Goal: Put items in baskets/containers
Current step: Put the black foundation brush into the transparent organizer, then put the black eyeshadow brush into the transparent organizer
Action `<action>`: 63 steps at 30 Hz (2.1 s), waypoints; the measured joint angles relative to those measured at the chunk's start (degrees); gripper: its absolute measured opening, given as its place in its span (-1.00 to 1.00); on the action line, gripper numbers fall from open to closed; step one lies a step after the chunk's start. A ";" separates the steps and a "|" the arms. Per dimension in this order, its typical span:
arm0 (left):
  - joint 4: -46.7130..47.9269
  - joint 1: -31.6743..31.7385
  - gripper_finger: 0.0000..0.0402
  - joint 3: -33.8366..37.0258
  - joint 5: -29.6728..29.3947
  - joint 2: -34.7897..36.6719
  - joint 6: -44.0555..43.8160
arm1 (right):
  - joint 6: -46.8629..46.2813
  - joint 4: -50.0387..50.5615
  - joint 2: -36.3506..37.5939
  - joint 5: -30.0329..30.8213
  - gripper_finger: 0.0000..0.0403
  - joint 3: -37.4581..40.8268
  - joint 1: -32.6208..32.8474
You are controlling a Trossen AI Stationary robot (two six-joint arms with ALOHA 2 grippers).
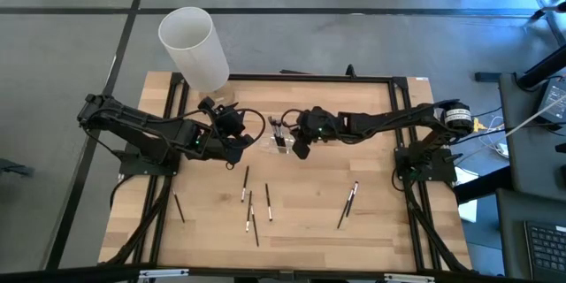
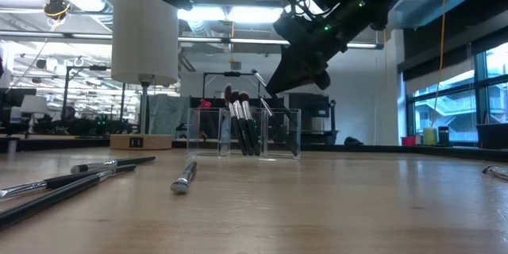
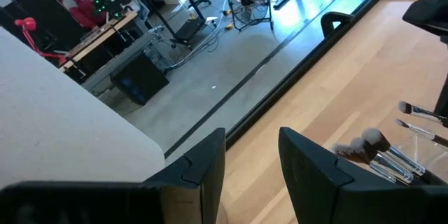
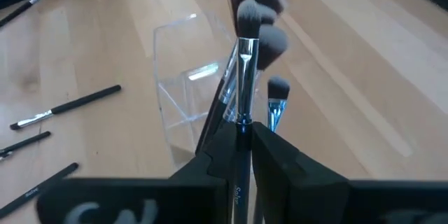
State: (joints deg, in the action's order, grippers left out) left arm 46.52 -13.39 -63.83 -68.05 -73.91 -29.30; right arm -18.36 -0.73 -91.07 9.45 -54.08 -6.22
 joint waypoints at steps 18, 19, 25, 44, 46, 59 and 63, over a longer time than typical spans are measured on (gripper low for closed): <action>0.00 0.00 -0.36 0.00 -0.02 0.00 -0.02 | 5.06 2.29 0.07 -8.46 -0.37 -0.98 0.27; 0.00 0.00 -0.36 0.00 -0.02 0.00 -0.02 | 5.56 2.31 0.07 -10.18 -0.38 -1.12 0.52; 0.00 0.00 -0.36 0.00 -0.04 0.00 -0.02 | 14.25 1.87 0.08 -21.18 -0.44 -1.97 3.25; 0.72 0.00 -0.36 0.00 -1.00 0.02 0.07 | 61.56 22.16 -23.75 -23.94 -0.26 -27.24 16.53; 1.67 0.00 -0.36 0.00 0.63 0.02 0.06 | 64.22 27.50 -27.78 -23.18 -0.26 -32.91 17.20; 4.55 0.00 -0.36 0.00 3.83 0.02 0.04 | 70.38 37.08 -39.36 -24.20 -0.26 -50.90 19.16; 4.60 0.00 -0.36 0.00 2.66 0.02 0.07 | 70.95 35.83 -40.69 -24.48 -0.26 -50.90 19.26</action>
State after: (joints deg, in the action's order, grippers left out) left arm 51.13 -13.39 -63.83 -65.39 -73.88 -29.23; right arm 52.60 35.11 -131.75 -15.03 -104.99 13.04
